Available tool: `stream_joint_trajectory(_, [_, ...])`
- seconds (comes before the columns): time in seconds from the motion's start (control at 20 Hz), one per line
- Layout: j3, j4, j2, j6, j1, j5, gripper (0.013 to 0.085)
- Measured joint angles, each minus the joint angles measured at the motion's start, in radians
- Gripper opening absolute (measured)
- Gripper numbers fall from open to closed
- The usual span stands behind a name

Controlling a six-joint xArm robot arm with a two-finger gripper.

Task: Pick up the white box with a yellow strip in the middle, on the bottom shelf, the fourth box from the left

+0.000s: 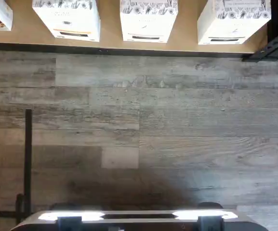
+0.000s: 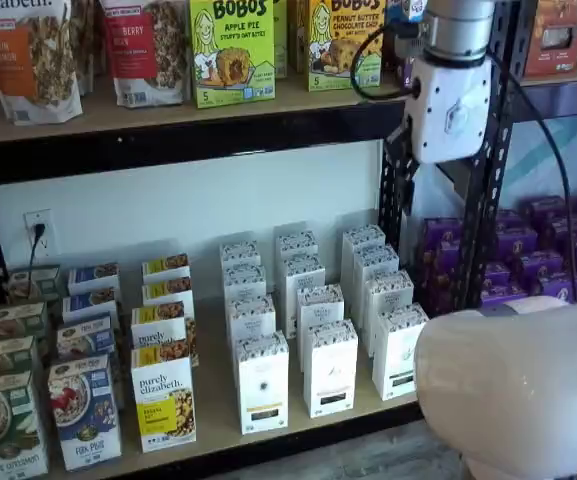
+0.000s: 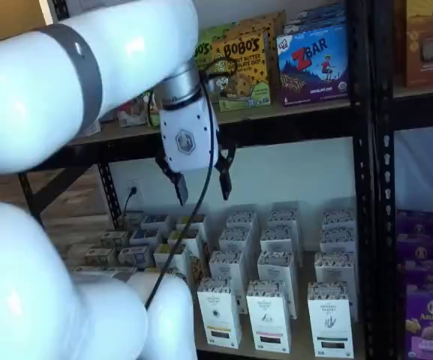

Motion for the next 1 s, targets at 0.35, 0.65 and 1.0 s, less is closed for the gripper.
stream_joint_trajectory(0.35, [0.108, 0.007, 0.004, 0.029, 0.026, -0.113, 0.0850])
stream_joint_trajectory(0.65, [0.201, 0.017, 0.019, 0.059, 0.056, -0.236, 0.0850])
stream_joint_trajectory(1.0, [0.288, 0.015, 0.066, 0.108, 0.102, -0.400, 0.0850])
